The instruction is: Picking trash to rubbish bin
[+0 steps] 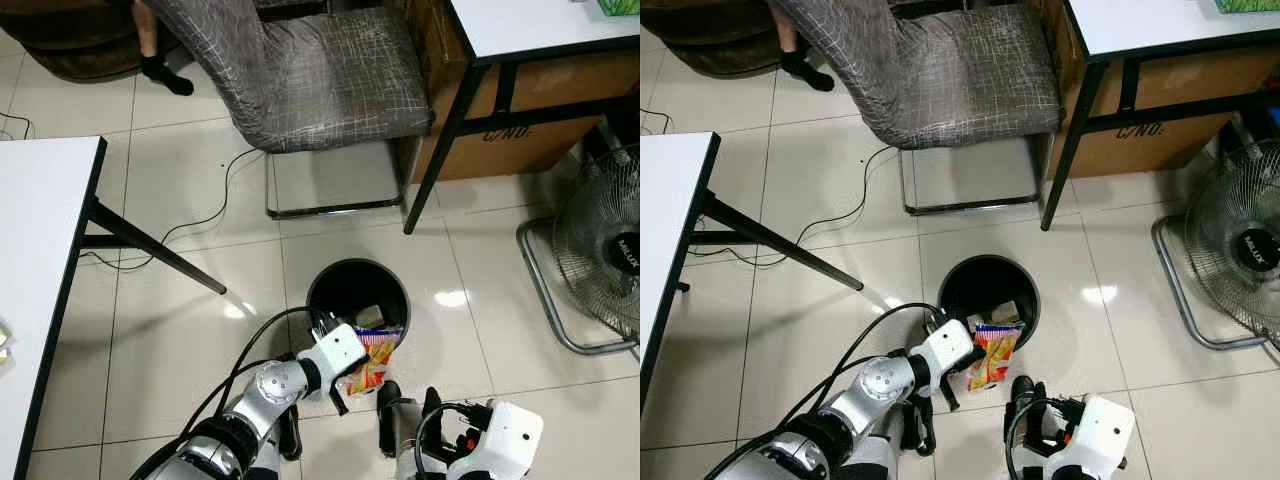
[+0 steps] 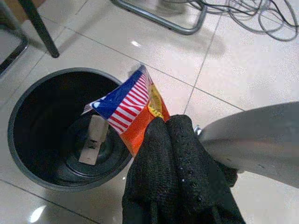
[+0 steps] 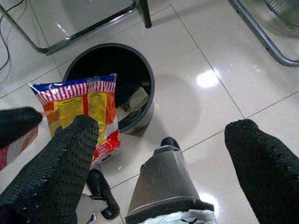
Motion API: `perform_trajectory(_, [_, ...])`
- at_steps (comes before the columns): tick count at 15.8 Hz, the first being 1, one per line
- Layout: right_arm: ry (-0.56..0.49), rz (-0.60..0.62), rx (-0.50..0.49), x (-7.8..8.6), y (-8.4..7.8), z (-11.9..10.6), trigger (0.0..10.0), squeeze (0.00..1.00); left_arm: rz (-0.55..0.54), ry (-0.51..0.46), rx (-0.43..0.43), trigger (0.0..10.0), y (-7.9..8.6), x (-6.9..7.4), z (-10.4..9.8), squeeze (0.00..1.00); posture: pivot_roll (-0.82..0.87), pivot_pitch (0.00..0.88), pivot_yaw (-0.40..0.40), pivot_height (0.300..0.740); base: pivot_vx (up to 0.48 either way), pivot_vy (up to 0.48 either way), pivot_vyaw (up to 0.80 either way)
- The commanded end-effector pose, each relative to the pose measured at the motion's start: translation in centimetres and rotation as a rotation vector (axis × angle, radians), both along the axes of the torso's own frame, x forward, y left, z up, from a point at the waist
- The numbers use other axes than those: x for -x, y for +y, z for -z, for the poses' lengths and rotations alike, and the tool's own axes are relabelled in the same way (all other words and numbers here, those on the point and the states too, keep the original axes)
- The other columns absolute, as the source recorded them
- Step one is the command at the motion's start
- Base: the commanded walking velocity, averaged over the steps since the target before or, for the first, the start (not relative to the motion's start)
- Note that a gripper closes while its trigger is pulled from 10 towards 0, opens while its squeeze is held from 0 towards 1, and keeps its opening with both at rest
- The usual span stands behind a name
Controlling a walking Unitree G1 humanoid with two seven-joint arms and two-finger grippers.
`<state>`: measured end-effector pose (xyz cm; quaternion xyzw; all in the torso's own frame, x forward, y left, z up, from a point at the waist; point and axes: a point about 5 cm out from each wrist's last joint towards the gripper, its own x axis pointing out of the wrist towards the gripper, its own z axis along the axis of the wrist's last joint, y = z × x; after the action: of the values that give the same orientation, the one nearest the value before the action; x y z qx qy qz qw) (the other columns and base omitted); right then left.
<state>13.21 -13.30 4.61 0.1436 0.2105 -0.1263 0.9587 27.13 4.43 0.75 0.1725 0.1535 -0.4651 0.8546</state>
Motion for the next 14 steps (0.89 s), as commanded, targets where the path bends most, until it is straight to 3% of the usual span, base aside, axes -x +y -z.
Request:
perform_trajectory(1, [-0.016,-0.013,-0.079,-0.5,1.9,-0.5,10.0,1.00,-0.026,0.039,-0.012,10.0,0.5,0.4,0.8,0.00,-0.09,0.380,0.097,0.740,0.000,0.000,0.00])
perform_trajectory(6, [-0.034,-0.055,-0.064,-1.8,1.8,-0.6,10.0,1.00,-0.070,0.035,0.006,10.0,1.6,-0.3,0.4,0.00,-0.06,0.353,0.082,0.740,0.000,0.000,0.00])
perform_trajectory(11, [-0.037,-0.080,-0.053,-2.4,1.9,-0.5,10.0,1.00,-0.053,0.042,0.019,10.0,0.8,0.2,0.6,0.00,-0.06,0.345,0.080,0.740,0.000,0.000,0.00])
perform_trajectory(14, [-0.038,-0.083,-0.049,-2.6,1.8,-0.4,10.0,1.00,-0.063,0.031,0.035,10.0,0.7,-0.4,0.0,0.00,-0.05,0.332,0.078,0.740,0.000,0.000,0.00])
